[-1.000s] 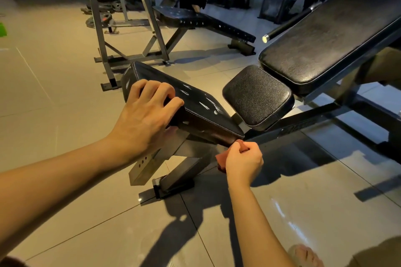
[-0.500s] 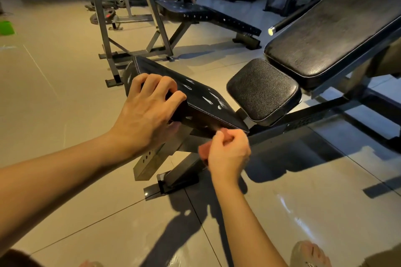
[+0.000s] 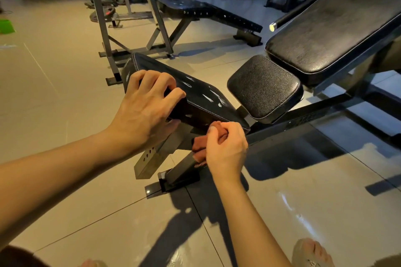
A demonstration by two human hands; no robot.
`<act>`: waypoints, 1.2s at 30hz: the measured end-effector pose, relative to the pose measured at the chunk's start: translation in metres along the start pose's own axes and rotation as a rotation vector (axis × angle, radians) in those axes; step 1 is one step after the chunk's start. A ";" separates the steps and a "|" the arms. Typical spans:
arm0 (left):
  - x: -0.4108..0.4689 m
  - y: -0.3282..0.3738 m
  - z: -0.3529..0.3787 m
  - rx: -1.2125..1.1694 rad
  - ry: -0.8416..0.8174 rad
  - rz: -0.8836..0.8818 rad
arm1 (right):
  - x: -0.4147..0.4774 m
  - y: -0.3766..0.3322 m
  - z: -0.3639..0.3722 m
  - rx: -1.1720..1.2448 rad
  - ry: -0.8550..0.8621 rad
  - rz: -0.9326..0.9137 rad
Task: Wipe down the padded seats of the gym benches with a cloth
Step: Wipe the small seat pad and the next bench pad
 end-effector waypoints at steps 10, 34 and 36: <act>0.000 0.001 -0.001 -0.005 -0.009 -0.011 | -0.003 -0.013 0.007 0.074 0.008 0.067; -0.001 -0.002 0.005 0.008 -0.030 -0.008 | 0.002 0.006 0.003 0.146 0.123 0.212; -0.001 -0.002 0.004 0.008 -0.023 -0.006 | -0.007 -0.008 0.009 0.158 0.005 0.102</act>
Point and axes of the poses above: each hand's wrist, its own x-axis towards the middle knuckle, its own z-axis out of the palm, y = z × x, the point moved 1 cm from there along x, towards the middle knuckle, and after that the axes turned 14 degrees about x, right-handed, at the moved point
